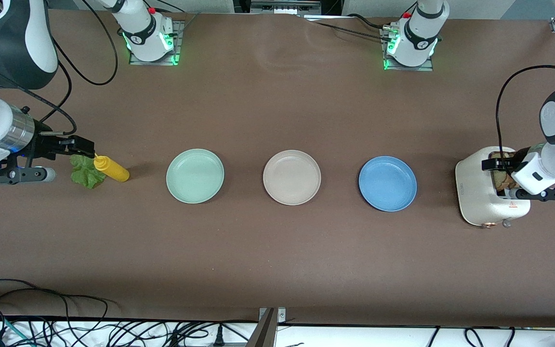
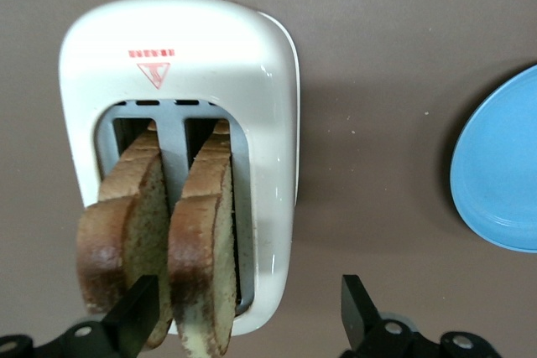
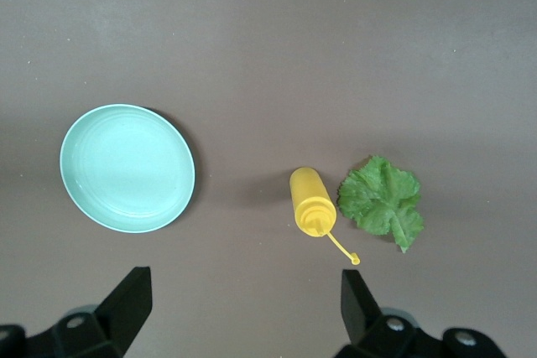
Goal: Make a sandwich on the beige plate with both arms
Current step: 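Reach the left gripper down to the toaster and grasp a bread slice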
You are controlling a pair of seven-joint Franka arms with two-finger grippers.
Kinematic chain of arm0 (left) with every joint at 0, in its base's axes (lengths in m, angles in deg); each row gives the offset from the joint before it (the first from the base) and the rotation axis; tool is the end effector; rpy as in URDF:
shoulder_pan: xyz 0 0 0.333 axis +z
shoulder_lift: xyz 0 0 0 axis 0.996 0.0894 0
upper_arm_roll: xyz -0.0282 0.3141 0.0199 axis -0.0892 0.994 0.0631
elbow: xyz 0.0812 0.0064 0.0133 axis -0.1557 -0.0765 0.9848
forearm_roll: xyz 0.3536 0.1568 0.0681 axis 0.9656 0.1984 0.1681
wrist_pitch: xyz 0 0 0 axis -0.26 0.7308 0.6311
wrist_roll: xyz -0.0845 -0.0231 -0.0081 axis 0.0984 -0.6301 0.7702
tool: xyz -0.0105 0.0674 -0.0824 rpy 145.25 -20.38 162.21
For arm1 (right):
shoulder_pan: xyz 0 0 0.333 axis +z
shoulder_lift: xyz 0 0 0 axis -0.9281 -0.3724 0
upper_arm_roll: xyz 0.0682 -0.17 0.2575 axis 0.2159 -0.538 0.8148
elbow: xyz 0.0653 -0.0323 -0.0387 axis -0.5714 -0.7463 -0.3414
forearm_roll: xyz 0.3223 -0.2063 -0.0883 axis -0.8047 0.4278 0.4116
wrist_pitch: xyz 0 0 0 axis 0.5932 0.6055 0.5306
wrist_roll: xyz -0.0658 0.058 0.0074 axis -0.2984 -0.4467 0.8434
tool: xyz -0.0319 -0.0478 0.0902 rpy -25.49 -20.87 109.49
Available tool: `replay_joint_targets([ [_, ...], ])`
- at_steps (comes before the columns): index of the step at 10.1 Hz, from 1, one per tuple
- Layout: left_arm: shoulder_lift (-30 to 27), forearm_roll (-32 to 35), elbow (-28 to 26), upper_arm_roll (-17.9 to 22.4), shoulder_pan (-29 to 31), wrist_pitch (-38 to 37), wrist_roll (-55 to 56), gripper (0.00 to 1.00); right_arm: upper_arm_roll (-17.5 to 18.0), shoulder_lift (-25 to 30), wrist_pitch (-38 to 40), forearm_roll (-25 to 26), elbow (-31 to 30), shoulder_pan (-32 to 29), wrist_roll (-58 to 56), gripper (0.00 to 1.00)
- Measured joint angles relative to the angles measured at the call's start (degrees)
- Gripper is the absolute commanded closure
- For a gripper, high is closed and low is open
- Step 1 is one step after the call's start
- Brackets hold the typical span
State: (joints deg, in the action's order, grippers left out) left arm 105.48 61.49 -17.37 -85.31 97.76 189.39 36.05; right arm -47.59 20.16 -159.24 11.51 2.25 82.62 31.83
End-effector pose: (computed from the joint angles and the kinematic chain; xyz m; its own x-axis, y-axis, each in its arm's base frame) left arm 0.6065 0.1041 0.3631 0.9662 0.0046 -0.2578 -0.0175 -0.9964 -0.0834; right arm 0.6274 0.0508 0.5235 0.9921 0.0630 -0.1083 0.0650 -0.9978 0.0152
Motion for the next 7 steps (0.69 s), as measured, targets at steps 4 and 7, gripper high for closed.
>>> replay_joint_targets([
  [4, 1.66, -0.02, -0.28, 0.07, 0.19, 0.01, 0.08, 0.84, 0.0, 0.0, 0.02, -0.02, 0.0, 0.0, 0.0, 0.0],
  [7, 1.44, -0.01, 0.2, 0.43, 0.62, -0.49, -0.03, 1.0, 0.0, -0.01, 0.03, -0.03, 0.0, 0.0, 0.0, 0.0],
])
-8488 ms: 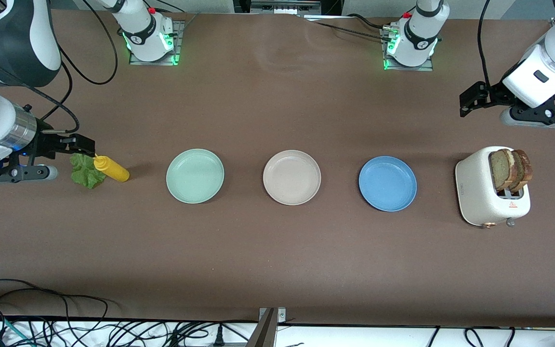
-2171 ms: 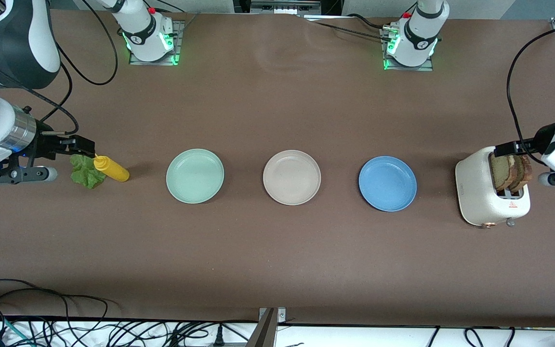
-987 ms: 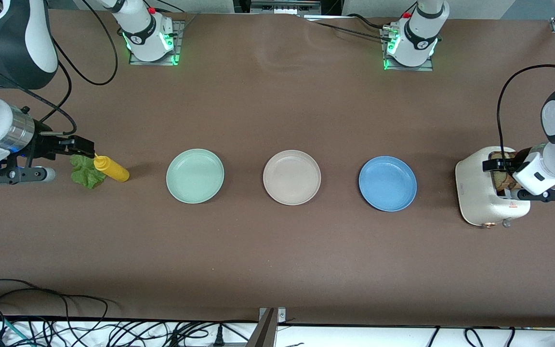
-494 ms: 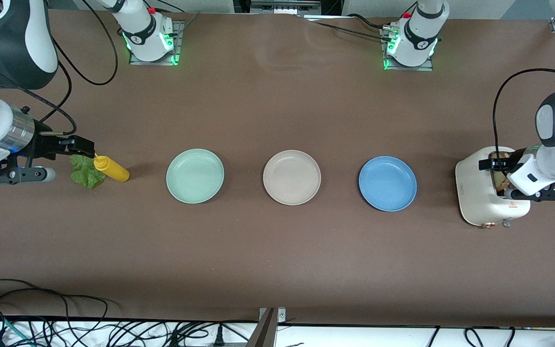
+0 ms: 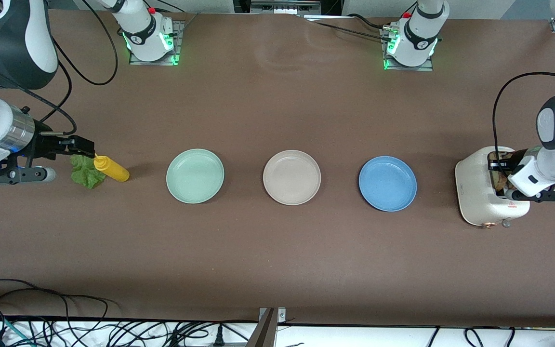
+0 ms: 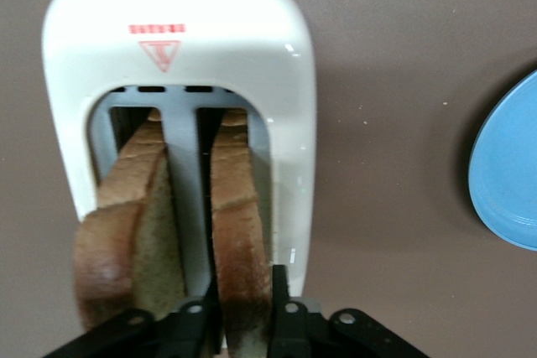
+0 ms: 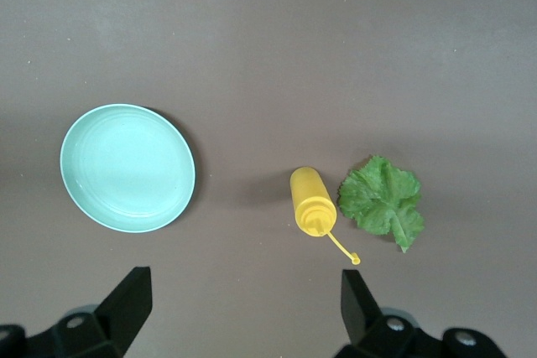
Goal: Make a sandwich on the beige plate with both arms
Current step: 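Reach the left gripper down to the toaster and grasp a bread slice, then lift the bread slice out and carry it toward the beige plate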
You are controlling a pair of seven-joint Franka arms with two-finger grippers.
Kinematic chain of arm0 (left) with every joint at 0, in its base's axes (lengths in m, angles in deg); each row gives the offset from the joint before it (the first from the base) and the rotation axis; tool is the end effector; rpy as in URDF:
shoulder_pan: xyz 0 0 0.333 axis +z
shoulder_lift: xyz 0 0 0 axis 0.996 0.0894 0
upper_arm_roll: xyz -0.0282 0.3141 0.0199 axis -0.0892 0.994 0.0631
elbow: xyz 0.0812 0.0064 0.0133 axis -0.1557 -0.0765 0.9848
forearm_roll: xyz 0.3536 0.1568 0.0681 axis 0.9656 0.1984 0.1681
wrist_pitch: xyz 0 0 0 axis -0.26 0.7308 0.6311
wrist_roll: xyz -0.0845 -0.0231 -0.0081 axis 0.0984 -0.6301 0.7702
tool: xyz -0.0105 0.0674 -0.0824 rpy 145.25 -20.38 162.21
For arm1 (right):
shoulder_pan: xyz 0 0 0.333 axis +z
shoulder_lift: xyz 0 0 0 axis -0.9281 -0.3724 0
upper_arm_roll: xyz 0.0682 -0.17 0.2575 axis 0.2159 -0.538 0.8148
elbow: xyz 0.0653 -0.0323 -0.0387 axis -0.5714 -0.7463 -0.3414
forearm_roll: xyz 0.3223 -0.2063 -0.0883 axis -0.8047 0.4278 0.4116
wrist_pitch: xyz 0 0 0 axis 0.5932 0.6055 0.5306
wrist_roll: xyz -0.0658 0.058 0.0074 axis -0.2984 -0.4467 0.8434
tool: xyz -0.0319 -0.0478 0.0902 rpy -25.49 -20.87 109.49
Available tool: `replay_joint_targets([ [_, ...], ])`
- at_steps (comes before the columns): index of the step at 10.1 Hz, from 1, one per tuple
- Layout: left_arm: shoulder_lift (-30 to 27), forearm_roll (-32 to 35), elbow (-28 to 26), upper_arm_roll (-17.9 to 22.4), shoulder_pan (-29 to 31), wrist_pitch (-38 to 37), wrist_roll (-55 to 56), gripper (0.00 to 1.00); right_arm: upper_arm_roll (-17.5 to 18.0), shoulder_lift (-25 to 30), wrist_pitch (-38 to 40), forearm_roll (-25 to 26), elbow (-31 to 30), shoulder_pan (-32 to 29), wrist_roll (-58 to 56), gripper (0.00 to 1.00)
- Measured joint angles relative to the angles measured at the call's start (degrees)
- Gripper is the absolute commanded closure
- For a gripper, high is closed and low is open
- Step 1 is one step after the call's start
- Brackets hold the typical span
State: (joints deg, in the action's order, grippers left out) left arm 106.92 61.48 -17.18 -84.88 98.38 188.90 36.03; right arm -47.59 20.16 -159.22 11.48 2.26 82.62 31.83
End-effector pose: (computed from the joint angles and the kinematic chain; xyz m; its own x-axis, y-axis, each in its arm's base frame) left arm 0.6049 0.1151 0.3485 0.9577 0.0216 -0.2870 -0.0014 -0.9968 -0.0795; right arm 0.6274 0.0509 0.5236 0.9921 0.0630 -0.1085 0.0649 -0.9978 0.0147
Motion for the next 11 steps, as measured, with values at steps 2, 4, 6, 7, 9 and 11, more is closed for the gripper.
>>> replay_joint_targets([
  [2, -0.04, 1.9, 0.09, 0.07, 0.0, -0.16, -0.02, 1.0, 0.0, 0.0, 0.01, 0.0, 0.0, 0.0, 0.0, 0.0],
  [4, -0.61, 2.4, 0.46, -0.23, -0.02, -1.5, -0.03, 1.0, 0.0, 0.0, 0.02, 0.0, 0.0, 0.0, 0.0, 0.0],
  [6, -2.55, 2.44, 1.85, -0.54, -0.24, -5.57, -0.02, 1.0, 0.0, -0.01, 0.02, -0.01, 0.0, 0.0, 0.0, 0.0],
  [7, -3.43, 2.59, 3.76, -0.82, -0.41, -8.96, -0.03, 1.0, 0.0, -0.01, 0.03, -0.02, 0.0, 0.0, 0.0, 0.0],
  [9, -4.56, 3.52, 8.95, -2.16, -1.53, -16.3, -0.02, 1.0, -0.01, -0.01, 0.03, -0.02, 0.0, 0.0, 0.0, 0.0],
  [11, -4.84, 3.63, 13.51, -4.11, -3.96, -21.38, 0.07, 1.0, -0.01, -0.02, 0.03, -0.04, 0.0, 0.0, 0.0, 0.0],
])
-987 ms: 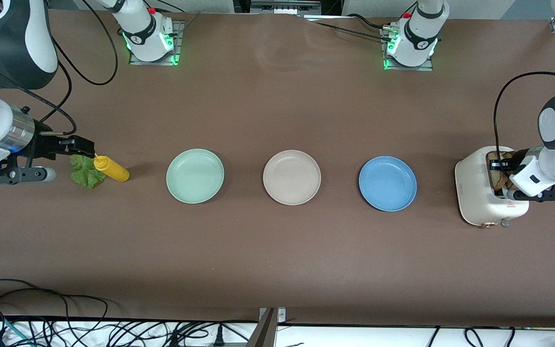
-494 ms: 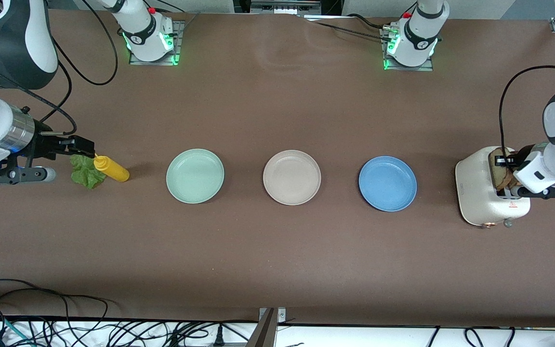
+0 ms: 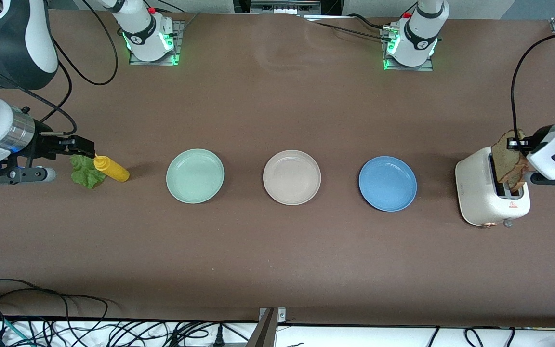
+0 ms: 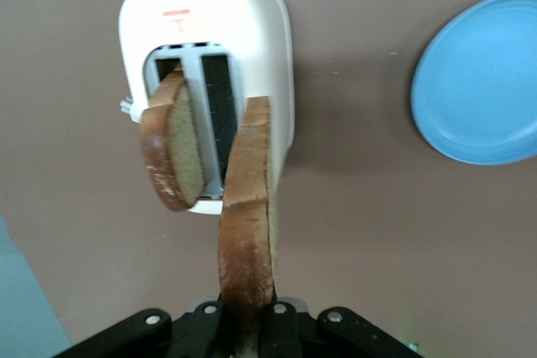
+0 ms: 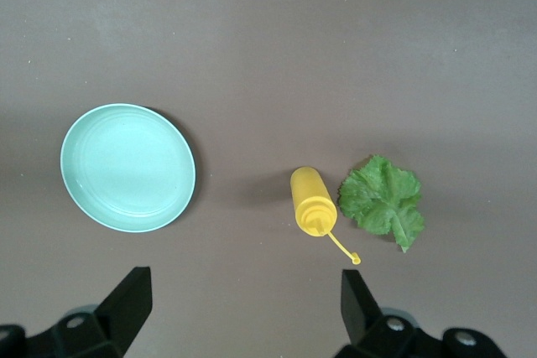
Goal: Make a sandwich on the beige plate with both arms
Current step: 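Lift the bread slice out and carry it toward the beige plate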
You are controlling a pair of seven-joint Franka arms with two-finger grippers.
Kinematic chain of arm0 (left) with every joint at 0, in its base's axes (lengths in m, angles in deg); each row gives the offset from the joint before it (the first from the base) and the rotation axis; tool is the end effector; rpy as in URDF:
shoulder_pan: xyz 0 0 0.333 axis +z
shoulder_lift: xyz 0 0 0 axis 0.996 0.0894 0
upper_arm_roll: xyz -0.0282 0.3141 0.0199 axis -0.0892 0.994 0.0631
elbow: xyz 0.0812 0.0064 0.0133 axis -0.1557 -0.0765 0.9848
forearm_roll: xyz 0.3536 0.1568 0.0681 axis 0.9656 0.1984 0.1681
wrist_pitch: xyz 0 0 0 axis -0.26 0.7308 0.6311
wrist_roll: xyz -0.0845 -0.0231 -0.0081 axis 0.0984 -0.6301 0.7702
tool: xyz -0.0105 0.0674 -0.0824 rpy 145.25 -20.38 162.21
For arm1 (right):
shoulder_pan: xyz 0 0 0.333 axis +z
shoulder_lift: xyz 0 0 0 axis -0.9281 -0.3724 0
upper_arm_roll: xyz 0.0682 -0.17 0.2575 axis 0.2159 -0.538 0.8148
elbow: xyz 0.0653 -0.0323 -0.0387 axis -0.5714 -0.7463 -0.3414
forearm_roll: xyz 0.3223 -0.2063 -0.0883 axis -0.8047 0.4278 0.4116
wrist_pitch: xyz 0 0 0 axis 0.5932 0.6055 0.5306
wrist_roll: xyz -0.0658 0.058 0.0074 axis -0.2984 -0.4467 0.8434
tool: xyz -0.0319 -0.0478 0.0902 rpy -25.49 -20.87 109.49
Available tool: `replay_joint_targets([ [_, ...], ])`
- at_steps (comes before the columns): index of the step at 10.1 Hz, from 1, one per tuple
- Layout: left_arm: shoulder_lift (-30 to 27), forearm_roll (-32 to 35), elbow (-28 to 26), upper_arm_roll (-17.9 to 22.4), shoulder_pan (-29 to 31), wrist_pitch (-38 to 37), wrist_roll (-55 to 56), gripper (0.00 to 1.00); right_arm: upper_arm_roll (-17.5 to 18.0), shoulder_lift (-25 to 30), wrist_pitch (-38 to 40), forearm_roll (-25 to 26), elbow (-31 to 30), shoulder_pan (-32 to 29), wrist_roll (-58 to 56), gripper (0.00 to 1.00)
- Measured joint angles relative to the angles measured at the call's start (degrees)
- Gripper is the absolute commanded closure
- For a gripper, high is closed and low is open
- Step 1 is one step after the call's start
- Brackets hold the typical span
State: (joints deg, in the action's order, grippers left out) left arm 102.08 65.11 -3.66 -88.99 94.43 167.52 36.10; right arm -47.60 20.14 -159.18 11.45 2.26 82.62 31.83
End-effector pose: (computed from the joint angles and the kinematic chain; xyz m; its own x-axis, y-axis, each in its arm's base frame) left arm 0.6048 0.0476 0.4865 0.9397 -0.0525 -0.3379 -0.1058 -0.9843 -0.1412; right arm 0.6274 0.0508 0.5233 0.9920 0.0628 -0.1095 0.0647 -0.9978 0.0142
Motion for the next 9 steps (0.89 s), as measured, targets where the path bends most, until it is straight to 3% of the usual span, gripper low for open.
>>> replay_joint_targets([
  [3, 0.12, -6.15, 2.89, -4.14, -2.31, -1.86, 0.52, 1.0, 0.0, 0.0, 0.01, -0.01, 0.0, 0.0, 0.0, 0.0],
  [9, 7.36, -33.59, 2.86, -4.6, -11.52, -1.56, 7.19, 1.0, 0.0, -0.01, 0.04, -0.02, 0.04, 0.01, 0.0, 0.0],
])
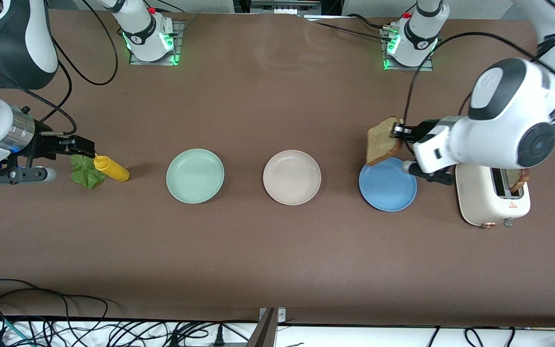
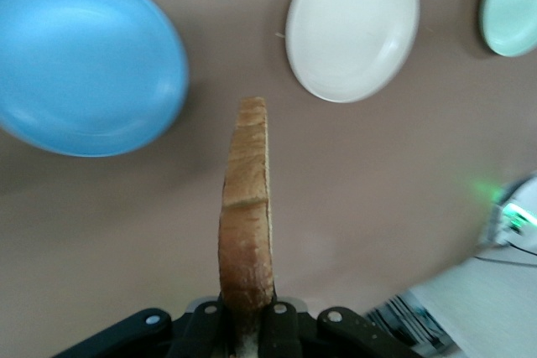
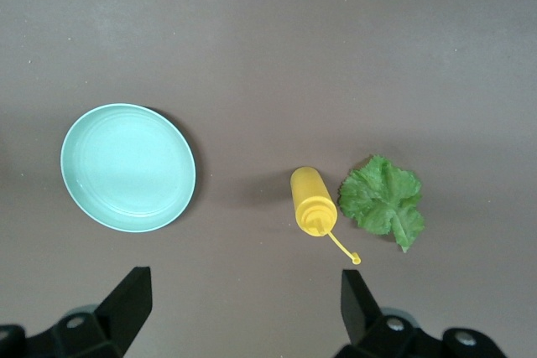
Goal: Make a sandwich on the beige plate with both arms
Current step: 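Lift the bread slice out and carry it toward the beige plate, then lower the bread onto the beige plate and open the left gripper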
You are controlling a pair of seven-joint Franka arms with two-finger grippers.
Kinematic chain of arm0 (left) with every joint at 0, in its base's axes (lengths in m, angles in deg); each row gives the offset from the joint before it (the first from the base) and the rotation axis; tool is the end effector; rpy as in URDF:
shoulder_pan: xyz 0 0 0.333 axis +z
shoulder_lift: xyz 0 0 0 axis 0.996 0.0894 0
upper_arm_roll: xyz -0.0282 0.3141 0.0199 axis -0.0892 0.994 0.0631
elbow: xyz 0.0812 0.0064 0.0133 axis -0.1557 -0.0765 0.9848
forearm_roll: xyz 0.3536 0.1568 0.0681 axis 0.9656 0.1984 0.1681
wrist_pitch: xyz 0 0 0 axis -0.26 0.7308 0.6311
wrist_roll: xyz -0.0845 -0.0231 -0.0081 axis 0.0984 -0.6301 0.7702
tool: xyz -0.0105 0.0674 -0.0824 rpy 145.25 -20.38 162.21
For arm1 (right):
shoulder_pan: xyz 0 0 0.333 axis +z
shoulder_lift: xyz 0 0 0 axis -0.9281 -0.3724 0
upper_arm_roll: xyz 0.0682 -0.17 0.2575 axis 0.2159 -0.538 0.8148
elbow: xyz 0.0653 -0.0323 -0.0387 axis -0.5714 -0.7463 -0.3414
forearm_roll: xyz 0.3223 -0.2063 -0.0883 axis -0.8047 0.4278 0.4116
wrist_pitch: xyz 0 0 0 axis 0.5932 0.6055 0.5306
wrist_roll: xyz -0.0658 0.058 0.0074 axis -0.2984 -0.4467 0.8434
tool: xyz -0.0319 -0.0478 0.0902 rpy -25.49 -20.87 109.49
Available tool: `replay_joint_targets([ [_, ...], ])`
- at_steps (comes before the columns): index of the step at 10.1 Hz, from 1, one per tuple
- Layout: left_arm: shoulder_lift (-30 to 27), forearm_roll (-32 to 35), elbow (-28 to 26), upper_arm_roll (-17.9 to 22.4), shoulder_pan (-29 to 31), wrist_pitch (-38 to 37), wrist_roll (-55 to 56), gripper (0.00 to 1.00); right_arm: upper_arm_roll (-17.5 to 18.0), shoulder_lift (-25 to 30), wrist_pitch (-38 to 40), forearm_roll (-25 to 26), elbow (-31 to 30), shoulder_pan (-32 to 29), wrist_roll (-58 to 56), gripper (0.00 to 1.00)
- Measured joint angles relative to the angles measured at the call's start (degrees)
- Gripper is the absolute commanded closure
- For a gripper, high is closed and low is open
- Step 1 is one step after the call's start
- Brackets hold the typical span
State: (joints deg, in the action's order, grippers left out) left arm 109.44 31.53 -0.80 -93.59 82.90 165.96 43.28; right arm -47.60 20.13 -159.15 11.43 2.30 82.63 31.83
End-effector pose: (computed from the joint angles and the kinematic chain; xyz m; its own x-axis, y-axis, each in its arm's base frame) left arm 0.6002 -0.1827 0.4414 0.8671 -0.2741 -0.4159 -0.0883 -0.9063 0.4132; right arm 0.6274 0.0510 0.5235 0.9920 0.0629 -0.1095 0.0649 -0.9978 0.0139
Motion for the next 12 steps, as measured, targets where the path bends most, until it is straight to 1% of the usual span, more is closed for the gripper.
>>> replay_joint_targets([
  [3, 9.56, -10.89, 2.15, 0.01, -0.9, 4.36, -0.33, 1.0, 0.0, -0.02, 0.03, 0.0, 0.06, 0.01, 0.0, 0.0],
  [4, 13.29, -15.44, 3.24, 0.03, -1.33, 5.34, -1.39, 1.0, 0.0, -0.04, 0.04, 0.0, 0.08, 0.02, 0.0, 0.0],
  [5, 16.74, -21.82, 3.88, 0.01, -1.68, 6.44, -3.7, 1.0, 0.01, -0.04, 0.05, -0.01, 0.1, 0.02, 0.0, 0.0],
  [6, 19.7, -26.74, 4.27, 0.0, -1.99, 8.05, -6.74, 1.0, 0.01, -0.05, 0.06, -0.01, 0.11, 0.02, 0.0, 0.0],
  [7, 22.24, -29.17, 4.56, -0.02, -2.29, 9.86, -10.51, 1.0, 0.01, -0.06, 0.08, -0.01, 0.13, 0.03, 0.0, 0.0],
  [8, 24.13, -29.75, 4.82, -0.06, -2.65, 11.53, -14.4, 1.0, 0.01, -0.06, 0.09, -0.01, 0.16, 0.02, 0.0, 0.0],
  [9, 25.04, -29.77, 5.04, -0.1, -3.39, 12.73, -17.49, 1.0, 0.01, -0.07, 0.09, -0.01, 0.16, 0.02, 0.0, 0.0],
  [12, 25.23, -29.77, 5.67, -0.09, -5.73, 14.47, -23.58, 1.0, 0.01, -0.08, 0.12, -0.01, 0.16, 0.01, 0.0, 0.0],
])
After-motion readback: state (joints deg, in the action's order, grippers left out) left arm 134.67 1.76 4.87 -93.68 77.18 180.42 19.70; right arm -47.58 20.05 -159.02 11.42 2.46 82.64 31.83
